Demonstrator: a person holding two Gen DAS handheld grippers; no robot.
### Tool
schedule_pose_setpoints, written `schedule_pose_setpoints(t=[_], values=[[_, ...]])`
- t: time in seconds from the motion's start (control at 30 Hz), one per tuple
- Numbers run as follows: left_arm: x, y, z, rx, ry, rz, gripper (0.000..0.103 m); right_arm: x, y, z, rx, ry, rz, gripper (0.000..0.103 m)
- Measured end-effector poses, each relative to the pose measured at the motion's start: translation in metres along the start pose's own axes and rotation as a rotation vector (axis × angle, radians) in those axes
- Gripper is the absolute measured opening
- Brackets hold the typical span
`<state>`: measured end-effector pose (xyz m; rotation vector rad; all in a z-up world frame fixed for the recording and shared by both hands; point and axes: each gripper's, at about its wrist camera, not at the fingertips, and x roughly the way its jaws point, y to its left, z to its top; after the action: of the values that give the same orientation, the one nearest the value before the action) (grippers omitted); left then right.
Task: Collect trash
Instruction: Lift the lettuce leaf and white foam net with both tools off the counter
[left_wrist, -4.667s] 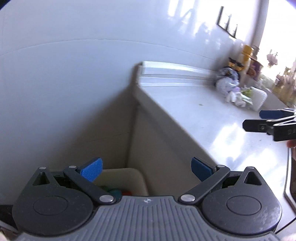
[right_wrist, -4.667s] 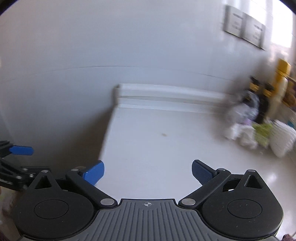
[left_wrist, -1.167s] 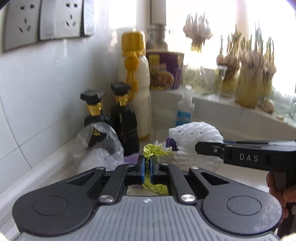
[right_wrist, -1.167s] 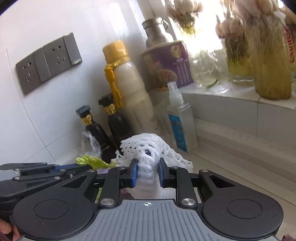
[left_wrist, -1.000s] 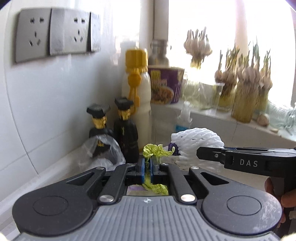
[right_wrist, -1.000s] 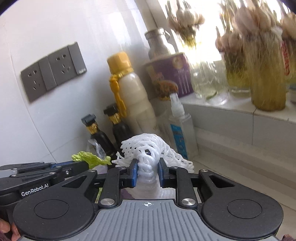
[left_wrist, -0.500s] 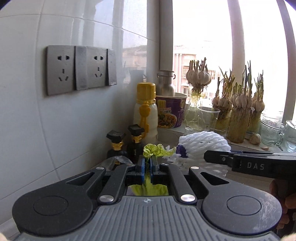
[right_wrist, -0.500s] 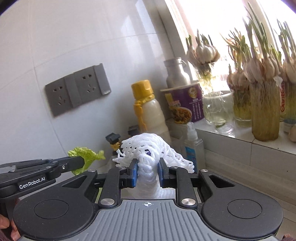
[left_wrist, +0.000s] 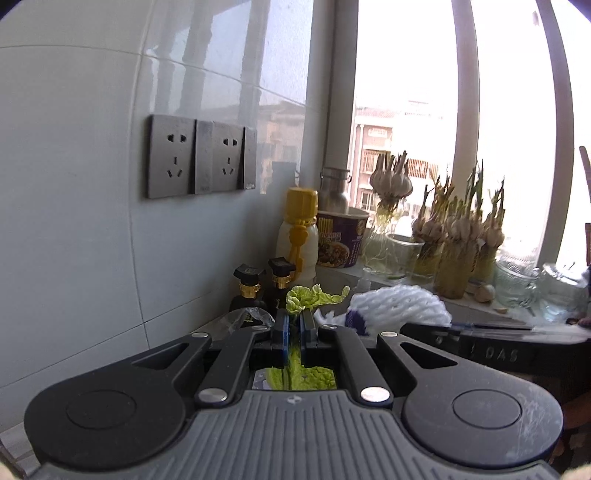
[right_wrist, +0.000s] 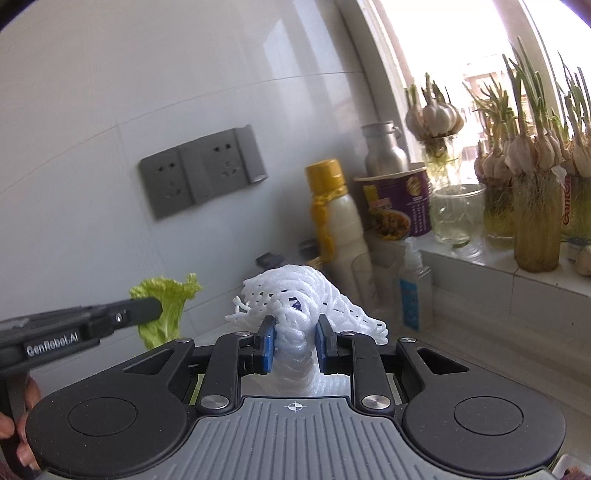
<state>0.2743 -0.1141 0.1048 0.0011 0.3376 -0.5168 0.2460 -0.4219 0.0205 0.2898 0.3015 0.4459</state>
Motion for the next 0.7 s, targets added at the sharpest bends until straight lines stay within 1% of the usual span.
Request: schedule_pose_setpoints(t=[0.37,0.5,0.63,0.7], values=[[-0.057,0.006,0.001,-0.035,-0.049,-0.052,0.005,-0.031,0.036,-0.006,-0.007,0.026,0.055,0.021],[-0.075,0.013,-0.008,-0.062,-0.032,-0.060,0.005,-0.038,0.050,-0.015,0.008,0.068,0.063,0.021],[-0.093,0.023,-0.021,-0.094,-0.016,-0.045,0.005,-0.043,0.067,-0.031,-0.001,0.111,0.079,0.021],[-0.100,0.030,-0.028,-0.121,0.005,-0.040,0.005,-0.047,0.075,-0.039,-0.007,0.132,0.094,0.021]])
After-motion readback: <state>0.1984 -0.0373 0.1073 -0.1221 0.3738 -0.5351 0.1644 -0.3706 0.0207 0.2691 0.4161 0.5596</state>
